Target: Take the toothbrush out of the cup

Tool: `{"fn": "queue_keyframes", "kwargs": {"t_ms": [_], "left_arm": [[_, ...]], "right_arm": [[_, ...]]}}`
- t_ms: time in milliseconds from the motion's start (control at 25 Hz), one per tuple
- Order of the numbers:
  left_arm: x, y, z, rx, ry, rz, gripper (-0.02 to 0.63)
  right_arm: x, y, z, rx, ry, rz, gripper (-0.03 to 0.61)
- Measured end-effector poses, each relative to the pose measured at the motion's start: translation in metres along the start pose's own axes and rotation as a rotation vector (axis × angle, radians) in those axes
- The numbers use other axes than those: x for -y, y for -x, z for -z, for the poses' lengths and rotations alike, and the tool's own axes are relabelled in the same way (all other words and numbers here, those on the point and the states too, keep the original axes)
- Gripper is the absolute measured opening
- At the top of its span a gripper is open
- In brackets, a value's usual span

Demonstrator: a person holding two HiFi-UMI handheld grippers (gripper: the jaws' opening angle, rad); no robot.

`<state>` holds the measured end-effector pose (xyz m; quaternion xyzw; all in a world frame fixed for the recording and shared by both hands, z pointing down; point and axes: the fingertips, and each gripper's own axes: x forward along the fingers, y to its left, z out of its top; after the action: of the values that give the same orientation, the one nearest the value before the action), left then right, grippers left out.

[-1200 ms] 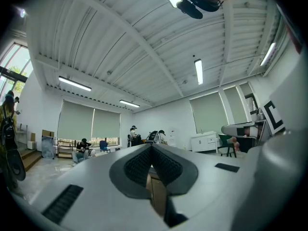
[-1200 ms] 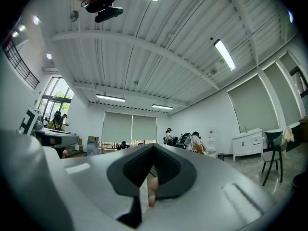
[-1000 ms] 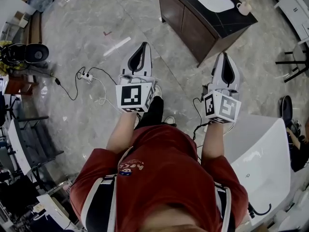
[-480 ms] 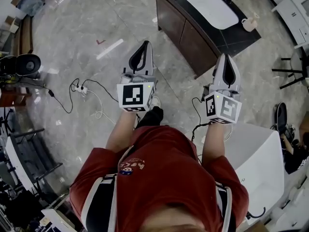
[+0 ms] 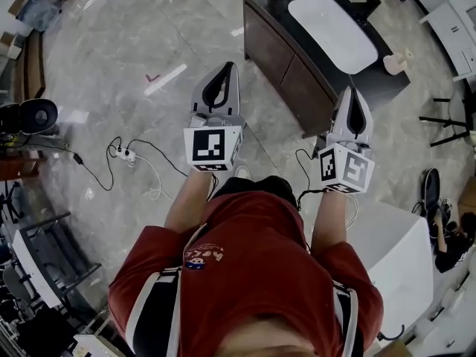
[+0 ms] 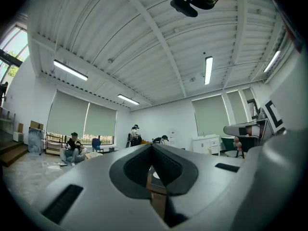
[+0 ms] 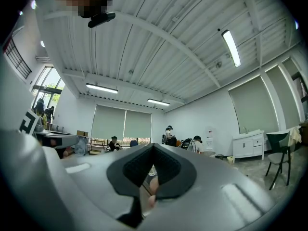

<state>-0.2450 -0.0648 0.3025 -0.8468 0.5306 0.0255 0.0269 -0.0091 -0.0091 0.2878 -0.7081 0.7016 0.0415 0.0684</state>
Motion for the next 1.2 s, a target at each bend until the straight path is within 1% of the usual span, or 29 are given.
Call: {"fn": "queue_keyframes", "kwargs": {"t_ms": [120,240,400,520,680,800,920,1040,1200], "left_arm": [[-0.007,-0.017,0.001,0.008,0.002,0.003,0.005],[-0.007,-0.041,0.004,0.005,-0.002,0.014,0.005],[0.005,-0.081,0.012,-0.007,-0.012,0.04,0.005],[0.022,-0.12,0.017,-0.017,-0.013,0.078,0.005],[0.056,-0.176,0.022,-0.023,-0.006,0.129,0.005],[0.091,-0.216,0.022,-0.029,-0.001,0.187,0.005],[0.127,-0.253,0.023,-0.027,-0.006,0.243,0.005],[0.164,-0.284,0.025,-0.029,-0.007,0.302,0.005],[0.209,-0.315,0.028,-0.023,-0.02,0.357,0.005]], "right_arm": [[0.0,-0.016,0.006,-0.006,0.001,0.007,0.009],[0.011,-0.035,0.012,-0.004,0.002,0.019,0.009],[0.039,-0.064,0.024,-0.006,-0.009,0.049,0.009],[0.067,-0.086,0.032,-0.012,-0.013,0.084,0.009],[0.113,-0.113,0.039,-0.022,0.001,0.128,0.009],[0.156,-0.122,0.041,-0.035,0.015,0.182,0.009],[0.204,-0.13,0.042,-0.031,0.004,0.242,0.009],[0.247,-0.131,0.045,-0.022,-0.002,0.295,0.011],[0.298,-0.128,0.052,-0.033,0.012,0.364,0.011]]}}
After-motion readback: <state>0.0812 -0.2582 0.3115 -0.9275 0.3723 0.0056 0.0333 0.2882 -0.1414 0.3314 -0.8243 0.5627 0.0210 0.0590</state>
